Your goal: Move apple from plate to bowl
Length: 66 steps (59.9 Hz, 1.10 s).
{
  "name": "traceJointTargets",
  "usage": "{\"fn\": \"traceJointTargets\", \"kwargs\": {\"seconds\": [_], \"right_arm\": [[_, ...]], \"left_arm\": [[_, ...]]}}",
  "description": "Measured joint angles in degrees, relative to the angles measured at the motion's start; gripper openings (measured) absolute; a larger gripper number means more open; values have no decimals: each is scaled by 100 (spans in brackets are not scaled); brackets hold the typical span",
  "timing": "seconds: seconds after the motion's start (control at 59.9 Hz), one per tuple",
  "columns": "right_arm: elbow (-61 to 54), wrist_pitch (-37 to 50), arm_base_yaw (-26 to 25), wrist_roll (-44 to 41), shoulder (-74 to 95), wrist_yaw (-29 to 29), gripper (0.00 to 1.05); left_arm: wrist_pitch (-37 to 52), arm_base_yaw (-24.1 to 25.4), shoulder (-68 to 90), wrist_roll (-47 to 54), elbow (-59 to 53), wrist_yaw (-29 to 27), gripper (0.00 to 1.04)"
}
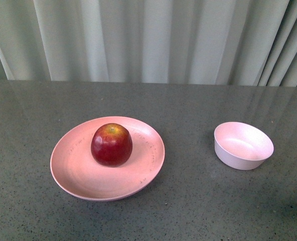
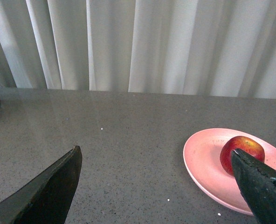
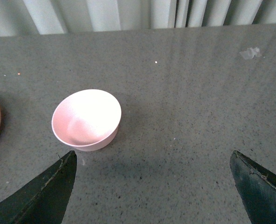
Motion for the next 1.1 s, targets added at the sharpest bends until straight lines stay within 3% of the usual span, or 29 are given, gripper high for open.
{"fn": "traceJointTargets", "kwargs": {"seconds": [0.367, 0.584, 0.935, 1.102], "right_arm": [[1792, 662, 376, 656, 3718, 227, 96], [2444, 658, 625, 774, 4870, 595, 96], [3051, 516, 931, 1043, 5560, 651, 96], [3141, 503, 1014, 1115, 5759, 697, 73]], "left_arm": [[0, 0, 2, 0, 0, 0, 96], [0, 0, 2, 2, 0, 0, 96], [0, 0, 0, 2, 0, 0, 96], [0, 0, 2, 0, 0, 0, 96]]}}
